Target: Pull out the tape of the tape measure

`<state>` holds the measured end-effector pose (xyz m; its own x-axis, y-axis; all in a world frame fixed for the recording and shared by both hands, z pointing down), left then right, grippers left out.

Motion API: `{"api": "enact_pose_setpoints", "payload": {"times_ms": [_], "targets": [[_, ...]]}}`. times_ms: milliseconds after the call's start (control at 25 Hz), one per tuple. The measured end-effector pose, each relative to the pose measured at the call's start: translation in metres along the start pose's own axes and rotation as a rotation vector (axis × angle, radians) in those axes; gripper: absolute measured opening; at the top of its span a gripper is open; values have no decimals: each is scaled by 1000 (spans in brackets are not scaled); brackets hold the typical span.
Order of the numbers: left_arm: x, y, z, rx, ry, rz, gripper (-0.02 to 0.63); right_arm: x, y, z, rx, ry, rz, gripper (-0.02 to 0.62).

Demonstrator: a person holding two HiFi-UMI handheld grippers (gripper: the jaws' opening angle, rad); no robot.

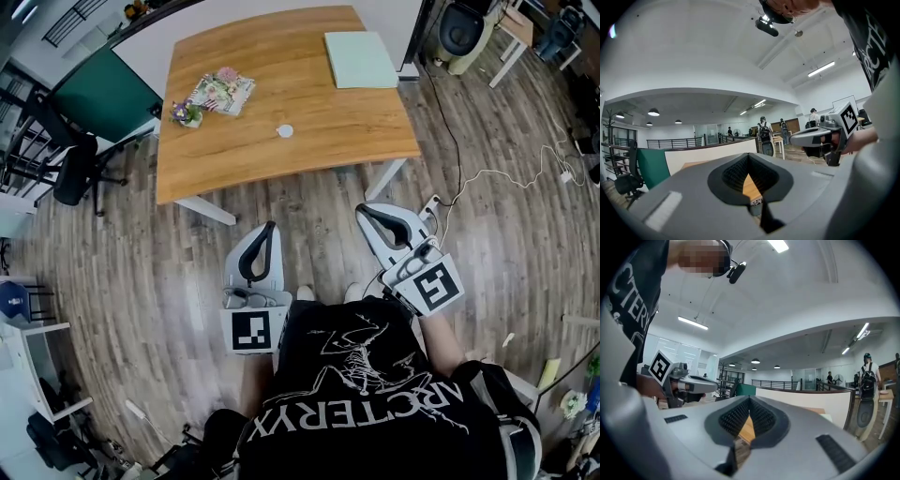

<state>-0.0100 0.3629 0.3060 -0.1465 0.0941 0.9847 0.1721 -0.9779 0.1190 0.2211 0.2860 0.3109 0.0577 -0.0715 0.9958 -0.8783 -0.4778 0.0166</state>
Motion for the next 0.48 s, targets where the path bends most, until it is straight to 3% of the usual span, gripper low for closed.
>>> {"api": "enact_pose_setpoints", "payload": {"times_ms": [240,480], "targets": [[7,15,13,-54,9,1,11,13,-4,24,-62,21,-16,8],[16,54,7,-27,-1,-71,11,36,20,50,-78,74,-44,8]]}}
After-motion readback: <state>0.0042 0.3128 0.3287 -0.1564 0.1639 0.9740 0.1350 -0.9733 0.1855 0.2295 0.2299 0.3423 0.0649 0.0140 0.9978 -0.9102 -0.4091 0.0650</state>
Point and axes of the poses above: the fingertips, and each gripper's own axes: y forward along the fingers, z to its right, x out of its underside, the point moved 10 cm from there along -y, backward along the fingers, and after that the axes turned 3 degrees about -x, right-handed, at the moved point
